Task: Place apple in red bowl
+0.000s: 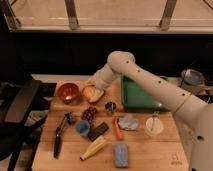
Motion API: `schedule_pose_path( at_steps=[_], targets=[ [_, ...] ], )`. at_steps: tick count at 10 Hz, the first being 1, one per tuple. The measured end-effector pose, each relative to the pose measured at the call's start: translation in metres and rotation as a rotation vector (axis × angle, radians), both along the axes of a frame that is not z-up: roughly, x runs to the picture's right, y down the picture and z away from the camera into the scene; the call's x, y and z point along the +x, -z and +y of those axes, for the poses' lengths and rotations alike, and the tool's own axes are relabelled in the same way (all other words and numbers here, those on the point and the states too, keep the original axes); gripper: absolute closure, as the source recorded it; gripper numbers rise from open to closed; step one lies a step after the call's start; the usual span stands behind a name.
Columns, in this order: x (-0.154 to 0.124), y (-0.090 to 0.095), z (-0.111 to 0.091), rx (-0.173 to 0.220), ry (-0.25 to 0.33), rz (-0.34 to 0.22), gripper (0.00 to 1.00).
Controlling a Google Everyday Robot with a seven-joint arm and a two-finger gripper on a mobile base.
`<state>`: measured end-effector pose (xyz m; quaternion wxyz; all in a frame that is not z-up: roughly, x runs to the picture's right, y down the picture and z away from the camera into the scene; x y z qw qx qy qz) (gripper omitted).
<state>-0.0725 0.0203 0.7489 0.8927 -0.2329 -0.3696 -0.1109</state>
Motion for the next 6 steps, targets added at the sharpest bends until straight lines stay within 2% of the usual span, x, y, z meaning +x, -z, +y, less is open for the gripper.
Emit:
schedule_pose_path(
  at_steps=[2,6],
  targets=[
    [-0.005,-0.005,-0.003,0.019,0.004,-0.012,1.0],
    [-0.065,-0.032,-0.029,0.067,0.009,-0.07,1.0]
  ],
)
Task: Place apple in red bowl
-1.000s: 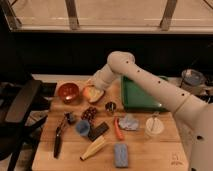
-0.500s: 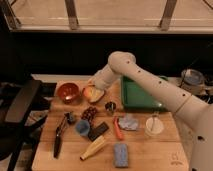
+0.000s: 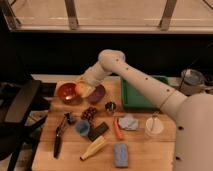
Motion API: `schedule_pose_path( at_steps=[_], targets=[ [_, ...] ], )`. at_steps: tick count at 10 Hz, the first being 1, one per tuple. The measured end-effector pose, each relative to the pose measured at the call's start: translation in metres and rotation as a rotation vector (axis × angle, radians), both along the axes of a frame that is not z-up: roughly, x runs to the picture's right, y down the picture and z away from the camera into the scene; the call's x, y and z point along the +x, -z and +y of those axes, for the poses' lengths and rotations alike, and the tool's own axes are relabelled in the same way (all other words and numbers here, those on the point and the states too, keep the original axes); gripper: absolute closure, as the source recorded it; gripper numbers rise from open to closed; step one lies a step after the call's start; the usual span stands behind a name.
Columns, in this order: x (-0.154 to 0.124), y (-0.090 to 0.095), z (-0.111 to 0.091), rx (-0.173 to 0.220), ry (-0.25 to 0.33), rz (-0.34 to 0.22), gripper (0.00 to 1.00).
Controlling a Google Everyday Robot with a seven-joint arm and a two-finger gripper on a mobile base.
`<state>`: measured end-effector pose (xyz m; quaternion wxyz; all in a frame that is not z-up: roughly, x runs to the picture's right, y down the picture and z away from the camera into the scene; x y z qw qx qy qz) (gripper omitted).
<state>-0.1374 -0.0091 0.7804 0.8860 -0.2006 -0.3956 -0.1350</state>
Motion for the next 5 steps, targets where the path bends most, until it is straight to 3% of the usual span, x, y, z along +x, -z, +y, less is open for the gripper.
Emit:
schedule_pose_path(
  at_steps=[3,4,5],
  targets=[
    [-0.053,-0.037,-0.022,0.013,0.022,-0.031,1.0],
    [-0.066,-0.051,-0.029,0.016,0.032,-0.04,0.96],
    [-0.079,-0.067,-0.037,0.016,0.041,-0.048,0.85]
  ],
)
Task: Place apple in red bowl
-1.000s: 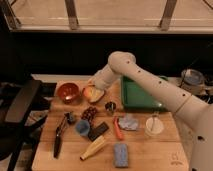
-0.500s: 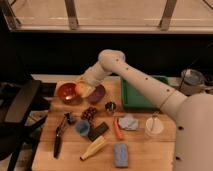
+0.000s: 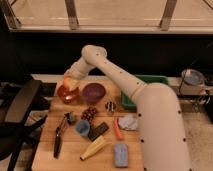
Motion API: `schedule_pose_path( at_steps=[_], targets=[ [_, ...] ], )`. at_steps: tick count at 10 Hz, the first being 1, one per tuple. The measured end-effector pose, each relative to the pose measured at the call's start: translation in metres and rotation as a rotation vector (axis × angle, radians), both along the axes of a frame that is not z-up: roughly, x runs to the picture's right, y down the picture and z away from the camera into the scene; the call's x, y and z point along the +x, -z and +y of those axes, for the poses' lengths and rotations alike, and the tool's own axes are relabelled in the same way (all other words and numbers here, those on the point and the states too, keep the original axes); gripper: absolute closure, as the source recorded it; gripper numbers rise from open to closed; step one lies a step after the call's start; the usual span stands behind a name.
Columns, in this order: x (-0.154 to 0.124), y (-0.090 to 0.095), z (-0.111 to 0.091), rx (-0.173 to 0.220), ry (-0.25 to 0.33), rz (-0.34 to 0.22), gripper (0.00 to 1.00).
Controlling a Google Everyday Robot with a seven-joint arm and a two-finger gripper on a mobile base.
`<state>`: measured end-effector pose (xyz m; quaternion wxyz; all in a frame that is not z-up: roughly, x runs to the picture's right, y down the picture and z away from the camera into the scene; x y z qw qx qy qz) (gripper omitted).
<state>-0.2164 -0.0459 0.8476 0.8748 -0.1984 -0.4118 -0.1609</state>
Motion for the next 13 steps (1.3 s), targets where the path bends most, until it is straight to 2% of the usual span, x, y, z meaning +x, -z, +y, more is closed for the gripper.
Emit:
schedule_pose_path(
  at_steps=[2,4,6,7,11,13],
  targets=[
    [-0.01,-0.021,0.002,-0.014,0.013,-0.01,0.66],
    [-0.009,-0.035,0.013,-0.043,0.014,-0.013,0.44],
    [-0.008,-0.037,0.022,-0.055,0.019,-0.018,0.26],
    [-0.009,-0.036,0.027,-0.056,0.021,-0.024,0.21],
    [-0.006,-0.02,0.032,-0.026,0.004,-0.062,0.2],
    [-0.008,-0.02,0.032,-0.026,0.006,-0.065,0.2]
  ],
)
